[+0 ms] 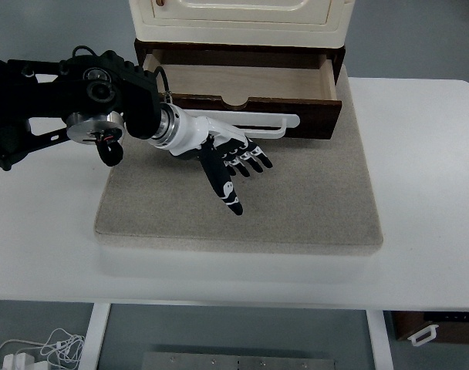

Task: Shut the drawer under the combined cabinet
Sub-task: 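Push the drawer front with the left hand toward the cabinet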

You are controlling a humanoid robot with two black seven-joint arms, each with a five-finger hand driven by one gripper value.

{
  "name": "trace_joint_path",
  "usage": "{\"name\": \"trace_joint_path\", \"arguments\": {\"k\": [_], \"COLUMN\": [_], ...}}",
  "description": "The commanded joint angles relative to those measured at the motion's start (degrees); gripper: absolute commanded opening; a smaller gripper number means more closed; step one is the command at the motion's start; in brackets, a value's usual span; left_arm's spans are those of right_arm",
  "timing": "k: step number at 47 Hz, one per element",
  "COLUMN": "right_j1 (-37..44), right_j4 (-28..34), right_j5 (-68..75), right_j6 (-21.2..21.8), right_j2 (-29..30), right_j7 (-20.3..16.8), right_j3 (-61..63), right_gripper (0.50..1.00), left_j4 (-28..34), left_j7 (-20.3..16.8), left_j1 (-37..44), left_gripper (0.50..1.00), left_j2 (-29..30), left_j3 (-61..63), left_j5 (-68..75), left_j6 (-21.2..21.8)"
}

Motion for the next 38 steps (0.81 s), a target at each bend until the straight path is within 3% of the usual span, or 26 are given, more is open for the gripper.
{"name": "trace_joint_path", "arguments": {"k": [1,38], "right_j1": [0.0,0.0], "right_j4": [0.0,0.0], "right_j5": [0.0,0.0], "right_j6": [0.0,0.0], "right_j2": [0.0,0.0], "right_j7": [0.0,0.0], "right_j3": [0.0,0.1], "right_gripper": [0.952,0.952], "left_j4": [0.7,9.4], "left_j7": [0.0,-0.1], "left_j1": [0.1,0.5], "left_gripper": [1.0,1.0], "left_j2": [-0.2,-3.0], "left_j3": [-0.1,-0.6], "left_j5": [1.0,3.1], "left_j6": [0.0,0.2]}}
